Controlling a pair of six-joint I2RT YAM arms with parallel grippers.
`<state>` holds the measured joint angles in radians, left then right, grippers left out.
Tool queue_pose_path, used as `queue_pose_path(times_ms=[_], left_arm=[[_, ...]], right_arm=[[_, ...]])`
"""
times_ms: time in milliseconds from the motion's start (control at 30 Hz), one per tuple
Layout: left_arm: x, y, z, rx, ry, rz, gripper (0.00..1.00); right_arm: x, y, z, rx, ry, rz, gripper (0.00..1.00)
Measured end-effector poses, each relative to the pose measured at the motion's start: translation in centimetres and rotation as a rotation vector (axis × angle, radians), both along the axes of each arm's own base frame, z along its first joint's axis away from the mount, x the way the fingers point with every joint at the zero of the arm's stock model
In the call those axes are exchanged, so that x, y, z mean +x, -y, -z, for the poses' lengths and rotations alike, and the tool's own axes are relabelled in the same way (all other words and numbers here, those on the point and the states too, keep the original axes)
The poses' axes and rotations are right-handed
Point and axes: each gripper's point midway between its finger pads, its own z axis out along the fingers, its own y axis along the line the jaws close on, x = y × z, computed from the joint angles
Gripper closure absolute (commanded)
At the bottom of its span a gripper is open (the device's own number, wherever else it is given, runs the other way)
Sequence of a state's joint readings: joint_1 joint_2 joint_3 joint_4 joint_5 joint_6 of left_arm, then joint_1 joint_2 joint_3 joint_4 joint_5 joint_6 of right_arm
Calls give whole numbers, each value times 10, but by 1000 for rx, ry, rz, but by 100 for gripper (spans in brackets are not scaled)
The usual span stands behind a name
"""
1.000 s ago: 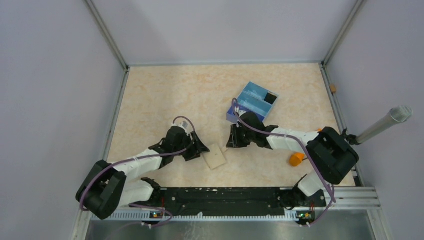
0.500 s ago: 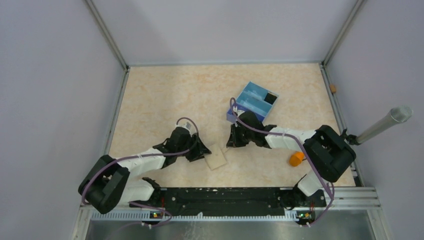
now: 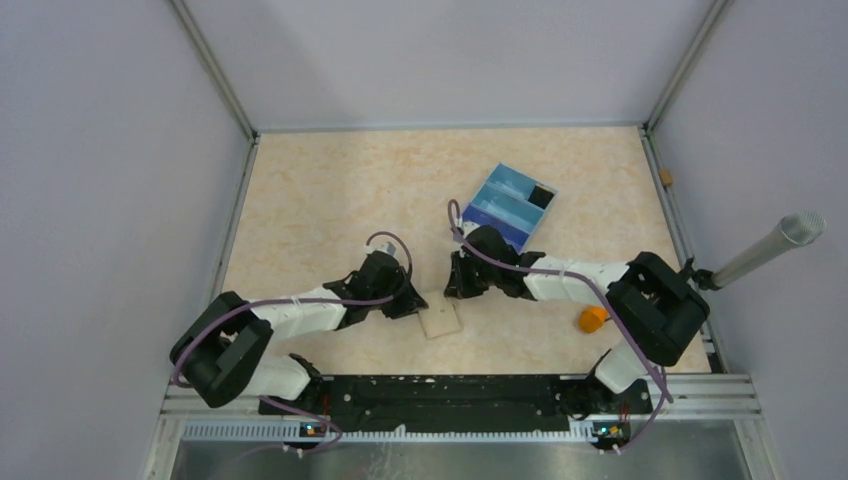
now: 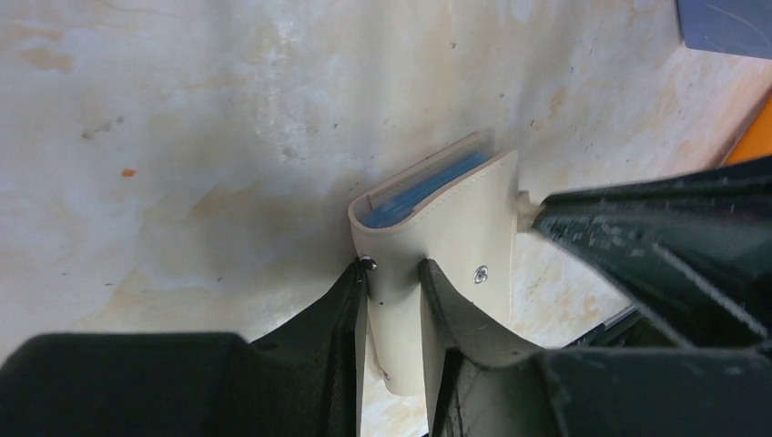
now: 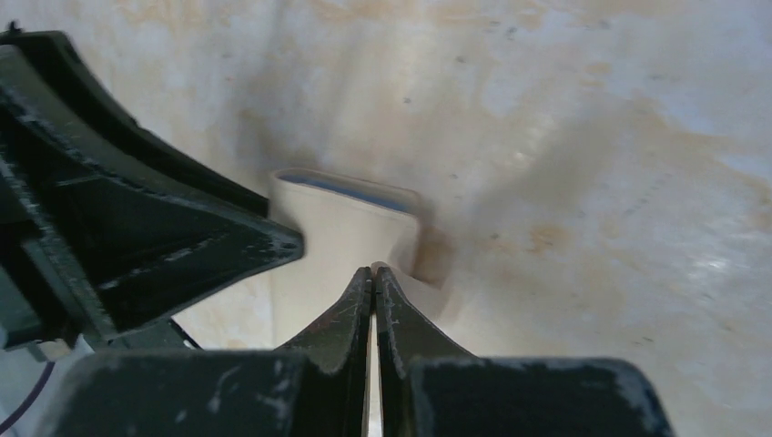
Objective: Put the credit cards into the card holder
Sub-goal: Close the card holder at the center of the board.
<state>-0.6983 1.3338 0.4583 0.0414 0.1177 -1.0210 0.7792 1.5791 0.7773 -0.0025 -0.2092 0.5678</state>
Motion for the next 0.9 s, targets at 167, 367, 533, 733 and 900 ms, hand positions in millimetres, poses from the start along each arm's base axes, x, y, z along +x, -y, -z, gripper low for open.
queue_pose_path(times_ms=[167,367,533,733,900], left_arm=[[2,6,0,27,13,6,75],[3,9,1,42,21,4,75],[3,9,1,45,22,4,75],[3,9,1,46,22,3,76],[3,9,1,46,22,3,76]], right_arm=[[-15,-19,-6,-5,31,-52,100],[-20,-15,0,-44,27,-46,100],[-23,-14,-2,-62,51,-41,100],[-30,-12,-3,-71,85,-42,100],[-32,-13,-2,-85,107,-40,100]])
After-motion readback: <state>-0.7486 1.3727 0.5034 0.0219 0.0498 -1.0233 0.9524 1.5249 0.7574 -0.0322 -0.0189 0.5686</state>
